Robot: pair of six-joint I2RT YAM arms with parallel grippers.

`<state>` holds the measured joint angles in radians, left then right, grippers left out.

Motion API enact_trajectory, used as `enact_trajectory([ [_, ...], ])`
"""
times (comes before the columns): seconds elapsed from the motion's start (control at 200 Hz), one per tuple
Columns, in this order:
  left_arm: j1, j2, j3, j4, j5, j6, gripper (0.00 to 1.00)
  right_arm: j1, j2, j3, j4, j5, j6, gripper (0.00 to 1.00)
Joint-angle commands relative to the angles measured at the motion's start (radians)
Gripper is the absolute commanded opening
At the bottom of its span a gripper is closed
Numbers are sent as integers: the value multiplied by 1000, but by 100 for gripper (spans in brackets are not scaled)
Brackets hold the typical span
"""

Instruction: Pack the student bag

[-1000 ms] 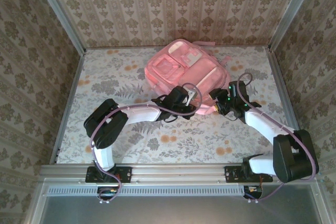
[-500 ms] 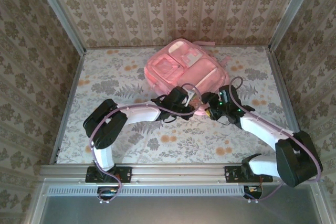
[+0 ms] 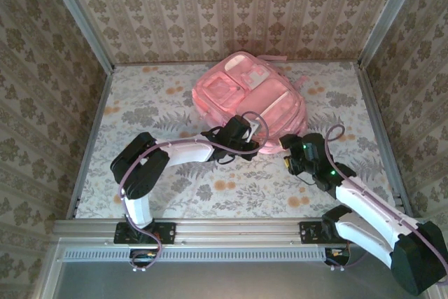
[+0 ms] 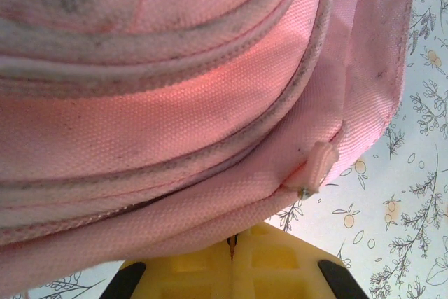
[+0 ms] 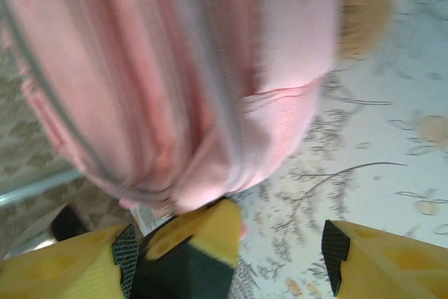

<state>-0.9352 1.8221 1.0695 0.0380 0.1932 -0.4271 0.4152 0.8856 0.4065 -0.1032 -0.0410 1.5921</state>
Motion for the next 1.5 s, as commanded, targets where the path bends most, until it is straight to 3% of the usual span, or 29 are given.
enact_trajectory([
  [0.0,-6,-40,31,19,-5,-10,0,5,28,-25,41,70,125,72],
  [0.12,-23,-26,45,24,-6,-10,0,7,122,-24,149,51,155,72],
  [0.215,-32,-15,54,30,-6,-10,0,5,212,-6,244,45,149,64],
  [0.45,-33,6,91,19,2,-9,0,4,387,59,349,8,105,22],
  [0.545,-34,17,109,17,11,-8,0,-29,390,94,258,29,24,7],
  [0.58,-33,21,117,14,12,-6,0,-45,384,111,218,33,-13,6],
  [0.63,-33,24,126,10,15,-3,0,-61,372,129,175,43,-58,11],
  [0.7,-31,26,133,6,17,0,0,-68,349,139,143,46,-86,45],
  [0.775,-27,27,138,5,21,0,0,-69,320,126,155,38,-98,59],
  [0.985,-21,38,148,16,38,-9,0,-72,273,60,223,67,-96,63],
  [1.19,-24,53,161,25,52,-21,0,-78,437,87,352,-23,-68,58],
  [1.255,-24,58,167,23,55,-22,0,-78,486,86,392,-36,-51,52],
  [1.355,-27,65,179,19,57,-22,0,-90,541,91,430,-37,-69,30],
  [1.495,-27,84,209,-10,57,-14,0,-143,538,142,322,-22,-181,0],
])
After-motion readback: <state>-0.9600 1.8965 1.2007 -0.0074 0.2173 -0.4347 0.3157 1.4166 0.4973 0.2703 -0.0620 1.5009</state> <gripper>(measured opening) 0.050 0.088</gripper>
